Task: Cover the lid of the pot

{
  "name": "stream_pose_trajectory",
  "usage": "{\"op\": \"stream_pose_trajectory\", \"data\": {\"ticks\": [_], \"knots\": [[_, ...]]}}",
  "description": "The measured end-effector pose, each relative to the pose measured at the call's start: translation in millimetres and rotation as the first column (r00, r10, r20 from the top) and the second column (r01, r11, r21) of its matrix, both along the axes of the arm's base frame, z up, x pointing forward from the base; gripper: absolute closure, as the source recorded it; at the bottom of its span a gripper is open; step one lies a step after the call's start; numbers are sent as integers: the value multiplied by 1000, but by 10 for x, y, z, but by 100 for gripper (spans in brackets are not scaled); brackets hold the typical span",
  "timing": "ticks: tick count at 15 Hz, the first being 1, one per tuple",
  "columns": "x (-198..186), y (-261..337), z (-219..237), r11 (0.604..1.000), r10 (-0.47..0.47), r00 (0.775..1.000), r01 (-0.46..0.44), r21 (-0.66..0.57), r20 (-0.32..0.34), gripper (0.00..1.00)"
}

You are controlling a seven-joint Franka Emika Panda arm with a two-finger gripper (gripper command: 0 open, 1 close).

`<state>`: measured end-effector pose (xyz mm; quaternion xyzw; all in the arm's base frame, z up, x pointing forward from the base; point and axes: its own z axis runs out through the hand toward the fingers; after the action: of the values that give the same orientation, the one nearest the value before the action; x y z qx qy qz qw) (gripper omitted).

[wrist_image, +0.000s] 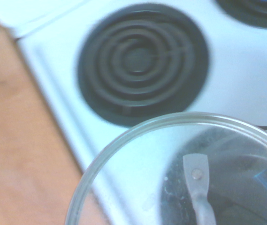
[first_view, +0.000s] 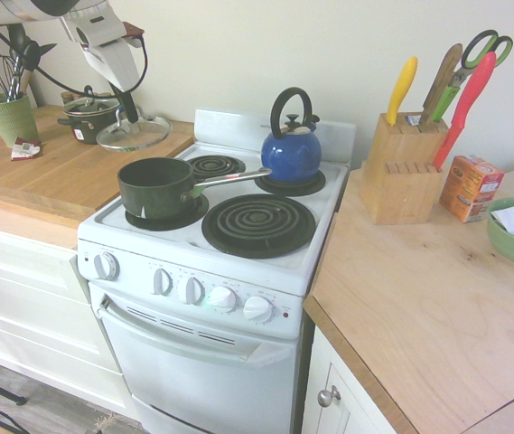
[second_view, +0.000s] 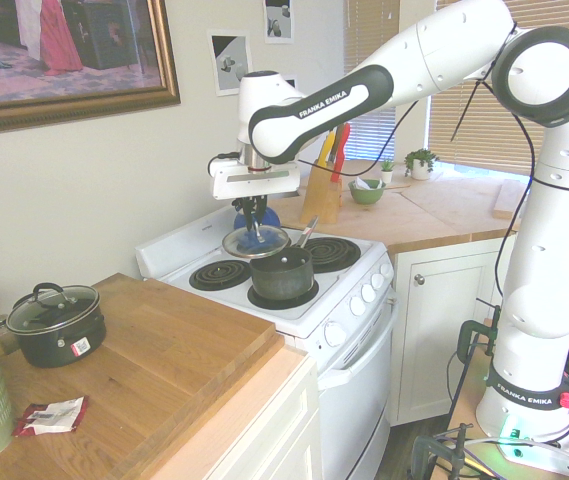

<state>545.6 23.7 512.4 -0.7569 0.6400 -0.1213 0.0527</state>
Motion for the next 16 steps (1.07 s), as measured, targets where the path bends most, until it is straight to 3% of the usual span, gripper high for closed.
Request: {"op": "stream_pose_trajectory", "data": {"ticks": [7,11,16], "knots": [[-393,-295,-249,998,-60,997,60,-16,-45,100],[-273,-363,-360,998,-68,997,67,-11,-24,100],[139,-408,-462,997,-71,997,71,-16,-18,100]]}}
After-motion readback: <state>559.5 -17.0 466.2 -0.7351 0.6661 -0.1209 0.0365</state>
